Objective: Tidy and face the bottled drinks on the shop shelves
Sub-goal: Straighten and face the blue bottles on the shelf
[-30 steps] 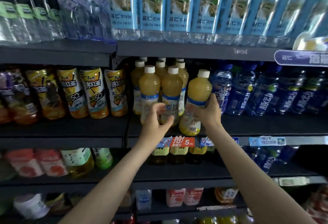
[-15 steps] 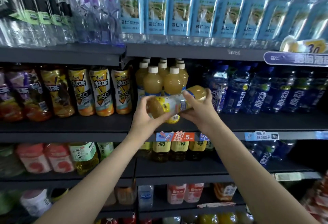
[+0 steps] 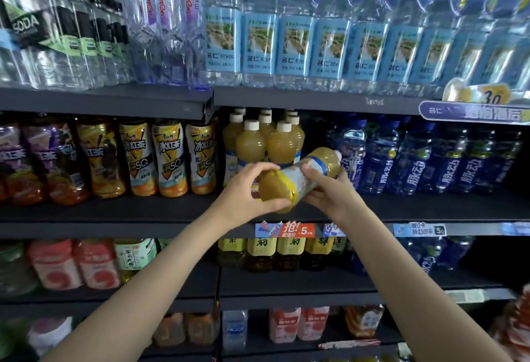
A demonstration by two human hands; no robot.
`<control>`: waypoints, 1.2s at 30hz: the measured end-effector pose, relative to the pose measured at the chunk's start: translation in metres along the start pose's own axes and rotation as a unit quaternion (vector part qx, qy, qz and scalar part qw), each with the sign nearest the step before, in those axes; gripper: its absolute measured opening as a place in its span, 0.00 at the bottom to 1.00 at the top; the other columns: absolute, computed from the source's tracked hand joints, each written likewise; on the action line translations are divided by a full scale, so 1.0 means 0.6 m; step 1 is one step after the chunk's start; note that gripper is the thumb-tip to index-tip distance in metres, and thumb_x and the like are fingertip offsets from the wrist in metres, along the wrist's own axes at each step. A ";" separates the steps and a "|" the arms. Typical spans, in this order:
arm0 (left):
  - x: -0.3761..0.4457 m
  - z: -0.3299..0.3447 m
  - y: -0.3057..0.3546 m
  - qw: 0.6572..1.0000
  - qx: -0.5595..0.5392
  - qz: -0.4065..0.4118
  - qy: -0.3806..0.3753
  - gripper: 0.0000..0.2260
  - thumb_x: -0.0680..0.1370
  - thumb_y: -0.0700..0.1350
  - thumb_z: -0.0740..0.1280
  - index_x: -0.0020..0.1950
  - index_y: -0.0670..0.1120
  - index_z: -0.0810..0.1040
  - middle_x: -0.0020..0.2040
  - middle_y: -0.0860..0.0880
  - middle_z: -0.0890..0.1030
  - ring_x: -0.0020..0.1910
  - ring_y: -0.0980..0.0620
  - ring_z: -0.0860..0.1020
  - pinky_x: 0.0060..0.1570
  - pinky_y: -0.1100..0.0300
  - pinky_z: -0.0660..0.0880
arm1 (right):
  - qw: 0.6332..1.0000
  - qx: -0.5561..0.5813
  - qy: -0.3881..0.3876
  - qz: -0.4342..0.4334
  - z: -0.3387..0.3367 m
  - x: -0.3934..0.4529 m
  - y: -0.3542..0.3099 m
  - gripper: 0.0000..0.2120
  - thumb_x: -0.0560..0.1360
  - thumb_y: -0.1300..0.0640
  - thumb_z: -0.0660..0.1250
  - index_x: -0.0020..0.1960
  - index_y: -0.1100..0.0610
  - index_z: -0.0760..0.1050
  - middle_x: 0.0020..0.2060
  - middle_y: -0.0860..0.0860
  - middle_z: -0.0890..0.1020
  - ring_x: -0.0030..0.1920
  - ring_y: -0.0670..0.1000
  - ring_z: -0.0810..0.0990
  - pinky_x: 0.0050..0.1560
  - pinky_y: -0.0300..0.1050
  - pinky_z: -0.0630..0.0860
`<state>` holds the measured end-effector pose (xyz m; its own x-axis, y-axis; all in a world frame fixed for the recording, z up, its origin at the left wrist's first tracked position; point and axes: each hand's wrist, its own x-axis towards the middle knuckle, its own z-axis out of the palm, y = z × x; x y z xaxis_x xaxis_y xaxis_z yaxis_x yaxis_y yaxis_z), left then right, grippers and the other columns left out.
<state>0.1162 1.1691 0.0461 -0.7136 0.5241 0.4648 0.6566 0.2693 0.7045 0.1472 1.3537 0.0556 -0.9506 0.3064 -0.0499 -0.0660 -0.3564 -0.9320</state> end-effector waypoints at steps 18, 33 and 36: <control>-0.005 0.067 -0.035 0.950 0.263 0.020 0.164 0.33 0.63 0.51 0.78 0.63 0.43 0.69 0.58 0.47 0.70 0.60 0.47 0.66 0.58 0.57 0.68 | 0.977 -0.127 0.068 -0.157 0.025 -0.001 0.012 0.41 0.64 0.54 0.79 0.68 0.50 0.56 0.57 0.51 0.75 0.57 0.53 0.78 0.54 0.55 0.79; 0.044 0.091 -0.051 0.996 0.045 -0.071 0.034 0.24 0.70 0.50 0.74 0.61 0.46 0.69 0.56 0.53 0.72 0.55 0.58 0.71 0.47 0.69 0.68 | 0.938 -0.262 0.082 -0.212 -0.027 0.017 0.010 0.44 0.63 0.55 0.80 0.71 0.50 0.57 0.57 0.49 0.74 0.56 0.50 0.76 0.54 0.52 0.78; 0.053 0.072 -0.067 0.989 0.093 -0.028 0.113 0.20 0.73 0.47 0.71 0.62 0.43 0.70 0.58 0.49 0.74 0.57 0.54 0.73 0.52 0.67 0.66 | 0.899 -0.343 0.103 -0.250 -0.039 0.019 -0.003 0.45 0.66 0.57 0.78 0.74 0.50 0.55 0.56 0.47 0.73 0.52 0.47 0.74 0.52 0.41 0.71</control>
<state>0.0780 1.2099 0.0093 -0.7732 0.3157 0.5499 0.6324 0.4473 0.6324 0.1438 1.3784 0.0480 -0.7723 0.4598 0.4383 -0.1997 0.4792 -0.8547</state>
